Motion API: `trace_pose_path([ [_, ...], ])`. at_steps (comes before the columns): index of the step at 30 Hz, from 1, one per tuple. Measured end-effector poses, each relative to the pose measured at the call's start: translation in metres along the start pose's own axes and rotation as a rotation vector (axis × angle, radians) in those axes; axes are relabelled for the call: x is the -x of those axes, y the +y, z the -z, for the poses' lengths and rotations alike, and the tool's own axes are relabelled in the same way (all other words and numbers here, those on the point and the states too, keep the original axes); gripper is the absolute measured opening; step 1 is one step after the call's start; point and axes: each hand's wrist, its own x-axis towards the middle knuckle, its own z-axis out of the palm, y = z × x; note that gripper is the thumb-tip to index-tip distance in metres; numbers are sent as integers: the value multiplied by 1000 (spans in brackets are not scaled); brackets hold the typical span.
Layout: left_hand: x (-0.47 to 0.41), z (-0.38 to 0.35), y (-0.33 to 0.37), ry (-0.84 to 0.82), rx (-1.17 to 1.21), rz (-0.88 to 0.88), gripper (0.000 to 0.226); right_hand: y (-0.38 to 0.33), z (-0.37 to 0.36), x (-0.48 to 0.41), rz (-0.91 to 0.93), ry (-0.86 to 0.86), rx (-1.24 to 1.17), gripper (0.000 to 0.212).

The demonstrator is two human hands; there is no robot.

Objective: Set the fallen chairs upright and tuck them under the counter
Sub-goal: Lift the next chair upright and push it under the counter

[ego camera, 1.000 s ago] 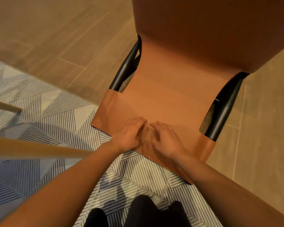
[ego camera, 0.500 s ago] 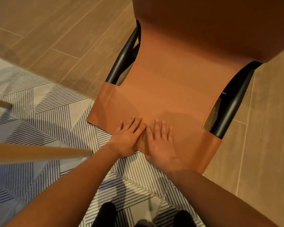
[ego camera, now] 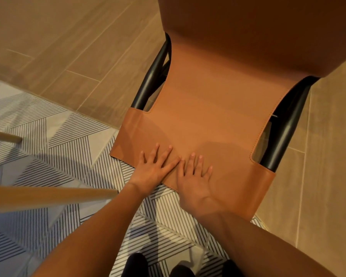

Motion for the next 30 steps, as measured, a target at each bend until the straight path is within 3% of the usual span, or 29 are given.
trace_pose_path([
  [8,12,35,1,-164,70,-45,87,15,26,23,51,-101,-44,97],
  [14,42,104,21,-213,87,-50,83,37,92,77,43,-172,-61,90],
  [24,101,337,66,-237,80,-110,71,117,287,209,35,-162,-48,67],
  [30,104,476,57,-20,-53,-203,61,163,413,255,7,-12,33,40],
])
